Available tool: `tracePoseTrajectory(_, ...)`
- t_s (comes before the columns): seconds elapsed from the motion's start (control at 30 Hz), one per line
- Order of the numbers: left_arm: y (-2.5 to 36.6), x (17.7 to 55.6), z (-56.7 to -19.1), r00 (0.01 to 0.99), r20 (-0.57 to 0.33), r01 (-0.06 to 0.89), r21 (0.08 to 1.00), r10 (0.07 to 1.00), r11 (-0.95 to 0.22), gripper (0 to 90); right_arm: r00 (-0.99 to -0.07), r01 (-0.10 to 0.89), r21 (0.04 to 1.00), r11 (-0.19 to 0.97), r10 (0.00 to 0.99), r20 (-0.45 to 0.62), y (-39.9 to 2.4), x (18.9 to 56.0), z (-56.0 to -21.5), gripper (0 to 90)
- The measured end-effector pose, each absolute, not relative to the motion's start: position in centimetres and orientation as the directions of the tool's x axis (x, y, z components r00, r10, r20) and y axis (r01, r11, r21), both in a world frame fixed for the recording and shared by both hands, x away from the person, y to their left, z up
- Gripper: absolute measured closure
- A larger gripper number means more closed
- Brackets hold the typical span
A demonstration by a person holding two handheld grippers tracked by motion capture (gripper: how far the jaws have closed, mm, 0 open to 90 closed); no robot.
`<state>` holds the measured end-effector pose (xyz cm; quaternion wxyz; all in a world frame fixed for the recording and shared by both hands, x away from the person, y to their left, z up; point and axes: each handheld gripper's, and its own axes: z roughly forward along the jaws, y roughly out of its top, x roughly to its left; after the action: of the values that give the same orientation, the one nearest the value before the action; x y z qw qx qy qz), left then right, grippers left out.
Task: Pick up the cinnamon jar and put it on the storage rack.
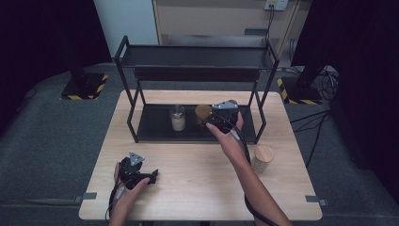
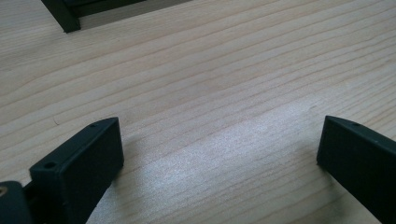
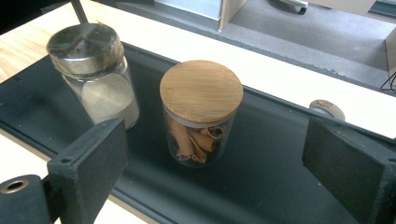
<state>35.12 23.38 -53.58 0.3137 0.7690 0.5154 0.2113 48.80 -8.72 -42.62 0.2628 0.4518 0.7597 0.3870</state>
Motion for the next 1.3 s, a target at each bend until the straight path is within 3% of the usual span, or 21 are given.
tracePoseTrajectory(0.6, 23.4, 35.1, -53.6, 0.379, 0.001, 0.66, 0.7, 0.925, -0.272, 0.0, -0.468, 0.503, 0.812, 0.297, 0.883, -0.034, -10.8, 47.1, -40.5, 5.8)
tracePoseTrajectory(1.3, 23.4, 35.1, -53.6, 0.38, 0.002, 0.66, 0.7, 0.925, -0.272, 0.0, -0.468, 0.523, 0.799, 0.296, 0.883, -0.021, -13.6, 45.1, -40.5, 5.1)
